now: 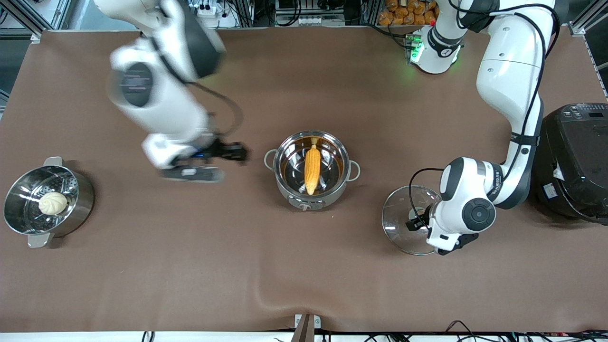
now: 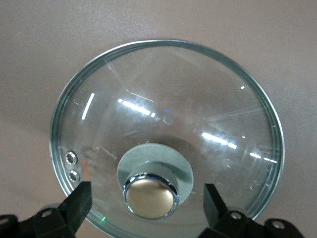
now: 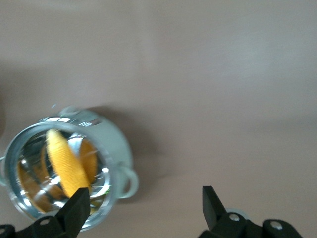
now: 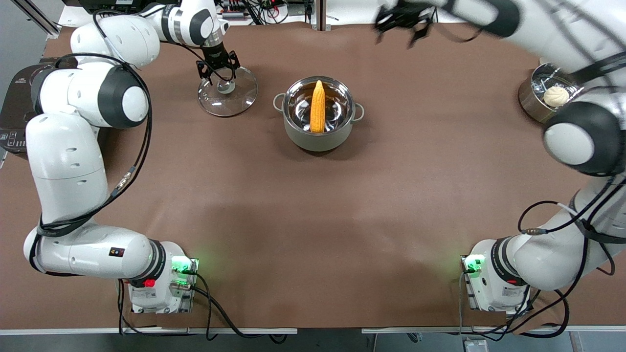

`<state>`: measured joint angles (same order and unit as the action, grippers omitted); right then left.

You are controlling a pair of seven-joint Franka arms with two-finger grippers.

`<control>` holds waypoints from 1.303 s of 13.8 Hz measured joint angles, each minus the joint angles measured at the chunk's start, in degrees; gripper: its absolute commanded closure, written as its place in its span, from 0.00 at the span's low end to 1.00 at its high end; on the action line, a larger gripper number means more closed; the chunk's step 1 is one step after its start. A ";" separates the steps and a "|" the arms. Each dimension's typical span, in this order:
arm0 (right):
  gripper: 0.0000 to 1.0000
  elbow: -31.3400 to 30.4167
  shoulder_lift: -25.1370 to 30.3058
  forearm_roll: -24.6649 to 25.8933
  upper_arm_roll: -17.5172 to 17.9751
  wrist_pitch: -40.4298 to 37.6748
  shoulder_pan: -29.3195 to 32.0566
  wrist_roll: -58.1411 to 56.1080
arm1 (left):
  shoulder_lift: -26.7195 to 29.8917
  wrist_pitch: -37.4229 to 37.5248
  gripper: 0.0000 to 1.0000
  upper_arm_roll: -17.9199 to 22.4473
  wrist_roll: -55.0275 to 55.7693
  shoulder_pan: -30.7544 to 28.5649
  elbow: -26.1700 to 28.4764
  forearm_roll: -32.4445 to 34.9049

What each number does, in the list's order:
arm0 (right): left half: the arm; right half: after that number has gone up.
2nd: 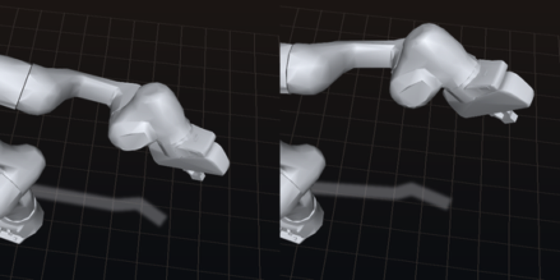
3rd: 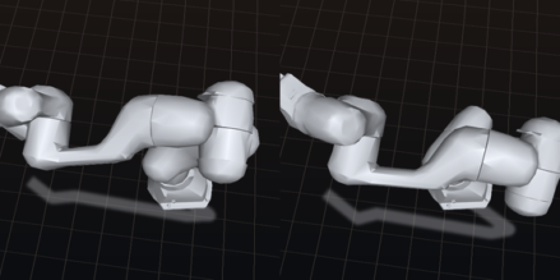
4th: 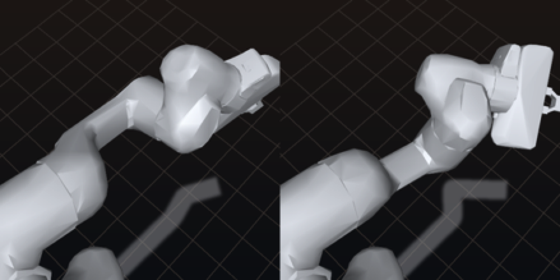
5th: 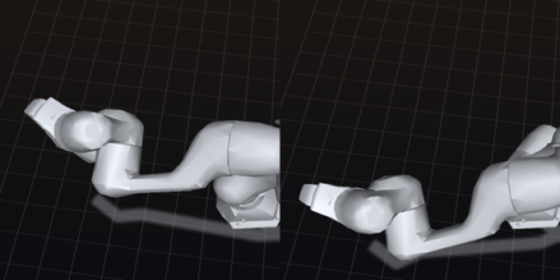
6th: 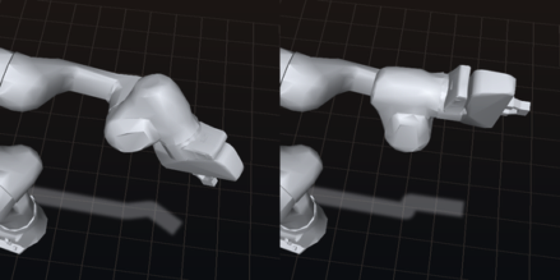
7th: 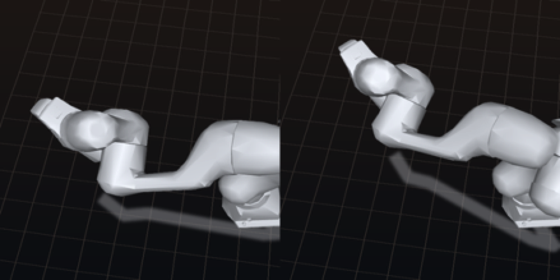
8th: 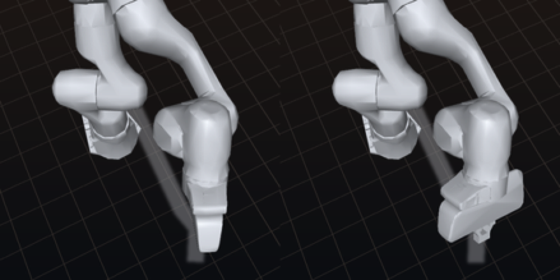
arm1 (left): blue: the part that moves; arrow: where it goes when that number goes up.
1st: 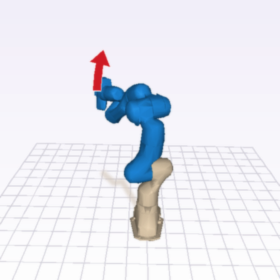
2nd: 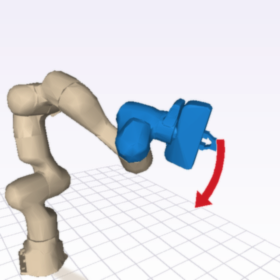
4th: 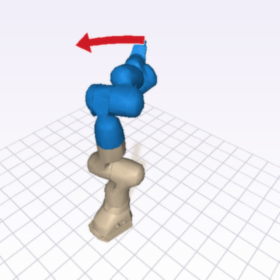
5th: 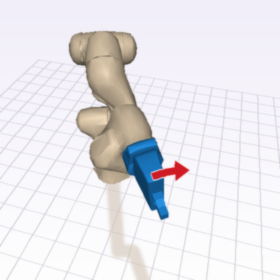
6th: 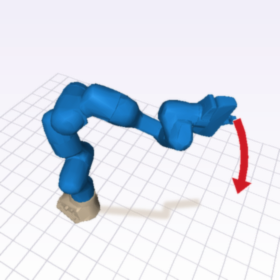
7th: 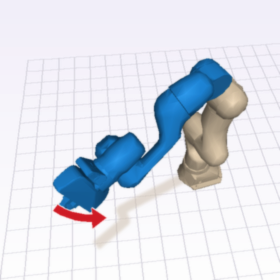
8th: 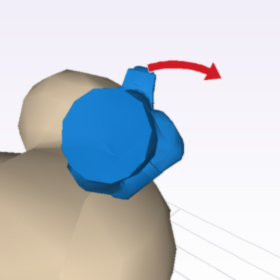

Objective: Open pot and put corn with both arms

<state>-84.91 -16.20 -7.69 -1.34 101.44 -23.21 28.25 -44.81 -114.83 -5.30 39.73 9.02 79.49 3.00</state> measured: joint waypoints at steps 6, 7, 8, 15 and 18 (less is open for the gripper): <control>0.00 -0.54 5.60 0.78 -0.15 -6.22 17.20 -13.63 | 8.19 2.86 0.00 0.16 0.00 -0.35 -0.82 0.00; 0.00 -0.54 6.55 2.35 -0.16 -7.08 18.37 -14.27 | 10.55 4.19 0.00 0.25 0.00 -0.42 -0.84 0.00; 0.00 -0.53 7.43 4.24 -0.14 -8.85 18.79 -14.49 | 12.94 5.62 0.00 0.30 -0.17 -0.48 -0.75 0.00; 0.00 2.85 9.91 6.84 0.15 -18.20 19.54 -20.19 | 37.38 11.72 0.00 0.39 -14.64 -1.39 14.16 0.20; 0.00 4.99 10.00 6.82 0.13 -19.42 19.97 -22.21 | 45.60 17.35 0.00 0.44 -29.22 -4.10 17.23 0.22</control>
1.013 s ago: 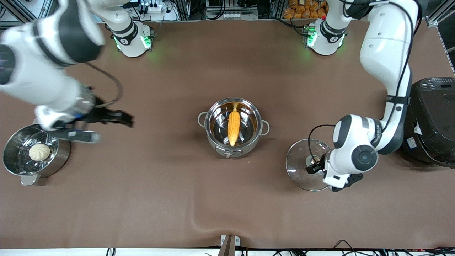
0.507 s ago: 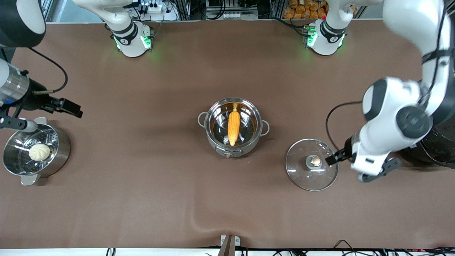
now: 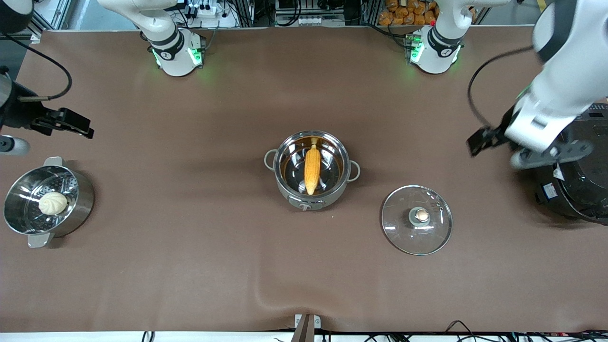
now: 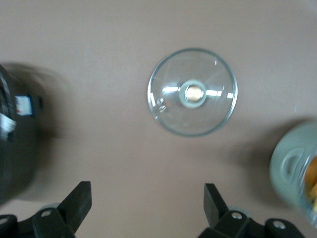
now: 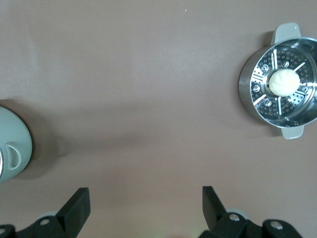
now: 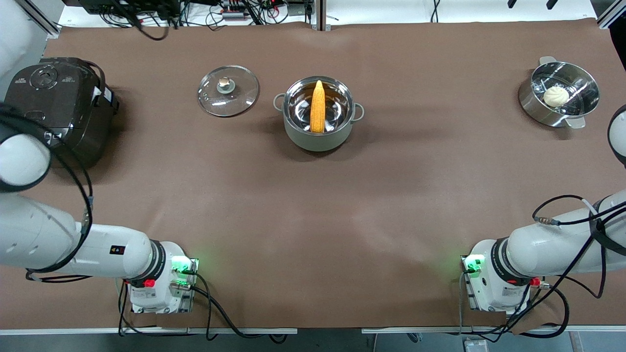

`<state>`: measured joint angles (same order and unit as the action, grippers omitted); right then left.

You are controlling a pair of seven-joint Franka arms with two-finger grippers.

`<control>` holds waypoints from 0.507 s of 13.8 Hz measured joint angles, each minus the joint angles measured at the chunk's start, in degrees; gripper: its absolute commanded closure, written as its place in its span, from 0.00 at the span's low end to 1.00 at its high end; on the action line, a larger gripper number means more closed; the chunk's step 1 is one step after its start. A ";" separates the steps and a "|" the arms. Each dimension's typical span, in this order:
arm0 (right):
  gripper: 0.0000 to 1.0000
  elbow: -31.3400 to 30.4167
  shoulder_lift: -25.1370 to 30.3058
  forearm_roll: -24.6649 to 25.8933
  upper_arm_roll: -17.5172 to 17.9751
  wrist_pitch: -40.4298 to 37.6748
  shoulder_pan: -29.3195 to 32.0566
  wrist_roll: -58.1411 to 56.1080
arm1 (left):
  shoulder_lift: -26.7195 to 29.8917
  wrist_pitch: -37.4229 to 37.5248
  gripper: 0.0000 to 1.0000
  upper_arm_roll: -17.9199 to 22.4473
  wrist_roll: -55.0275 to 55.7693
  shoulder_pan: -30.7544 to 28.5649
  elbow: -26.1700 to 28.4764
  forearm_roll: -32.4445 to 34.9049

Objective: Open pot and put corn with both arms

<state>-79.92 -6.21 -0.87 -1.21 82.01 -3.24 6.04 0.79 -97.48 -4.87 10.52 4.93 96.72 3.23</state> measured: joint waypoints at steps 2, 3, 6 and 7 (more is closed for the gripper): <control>0.00 0.90 0.00 0.00 0.00 0.00 0.02 -1.63 | 3.02 4.61 0.00 0.10 -7.45 -1.63 -0.98 0.00; 0.00 1.24 0.01 0.00 0.00 -0.09 0.03 -1.91 | 3.62 6.85 0.00 0.17 -9.55 -1.97 -2.27 -0.01; 0.00 1.35 -0.07 0.00 -0.02 -0.26 0.64 -2.26 | 3.58 9.79 0.00 0.71 -15.48 -2.20 -4.97 -1.52; 0.00 1.35 -0.10 0.00 -0.02 -0.26 0.85 -2.37 | 3.41 10.09 0.00 0.71 -16.36 -2.13 -5.04 -1.95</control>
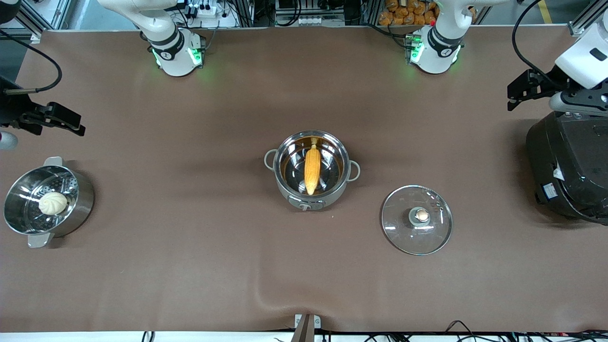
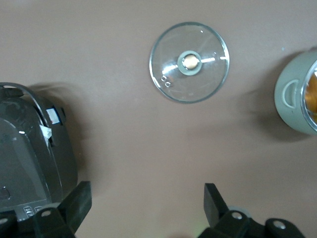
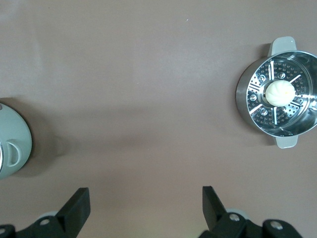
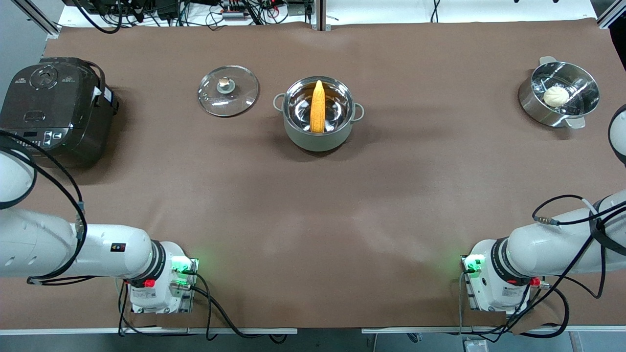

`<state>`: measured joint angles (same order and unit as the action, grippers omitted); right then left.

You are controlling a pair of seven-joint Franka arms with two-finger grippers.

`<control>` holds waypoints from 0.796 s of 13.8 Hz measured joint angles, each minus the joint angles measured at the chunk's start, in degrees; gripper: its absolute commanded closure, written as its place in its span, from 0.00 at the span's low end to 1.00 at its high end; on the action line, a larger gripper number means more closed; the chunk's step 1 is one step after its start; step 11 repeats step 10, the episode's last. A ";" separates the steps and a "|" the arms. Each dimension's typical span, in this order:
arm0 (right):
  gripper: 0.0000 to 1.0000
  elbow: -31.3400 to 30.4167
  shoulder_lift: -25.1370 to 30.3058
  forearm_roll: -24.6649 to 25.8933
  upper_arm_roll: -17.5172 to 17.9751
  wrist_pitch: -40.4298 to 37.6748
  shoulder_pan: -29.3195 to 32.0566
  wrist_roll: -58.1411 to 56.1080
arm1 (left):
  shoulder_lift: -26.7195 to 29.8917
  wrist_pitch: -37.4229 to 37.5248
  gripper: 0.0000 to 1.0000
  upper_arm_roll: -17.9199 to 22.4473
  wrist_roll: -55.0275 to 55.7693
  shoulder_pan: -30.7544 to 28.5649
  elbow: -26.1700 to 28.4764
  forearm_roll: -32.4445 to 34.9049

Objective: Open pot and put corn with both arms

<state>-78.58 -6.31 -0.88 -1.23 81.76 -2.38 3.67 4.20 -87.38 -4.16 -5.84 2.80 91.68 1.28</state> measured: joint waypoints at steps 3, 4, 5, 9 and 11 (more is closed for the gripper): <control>0.00 -0.02 -0.11 -0.01 0.01 0.05 0.10 -0.05 | -0.46 0.04 0.00 -0.19 -0.22 0.41 -0.05 -0.29; 0.00 -0.02 -0.13 -0.01 0.01 0.13 0.10 -0.05 | -0.49 0.04 0.00 -0.20 -0.22 0.37 -0.09 -0.29; 0.00 -0.02 -0.13 -0.01 0.01 0.16 0.14 -0.05 | -0.49 0.04 0.00 -0.17 -0.22 0.30 -0.12 -0.29; 0.00 -0.02 -0.14 -0.01 0.00 0.14 0.52 -0.02 | -0.49 0.05 0.00 -0.07 -0.22 0.15 -0.14 -0.29; 0.00 -0.03 -0.15 -0.01 -0.01 0.11 0.65 -0.02 | -0.49 0.05 0.00 -0.07 -0.22 0.15 -0.14 -0.29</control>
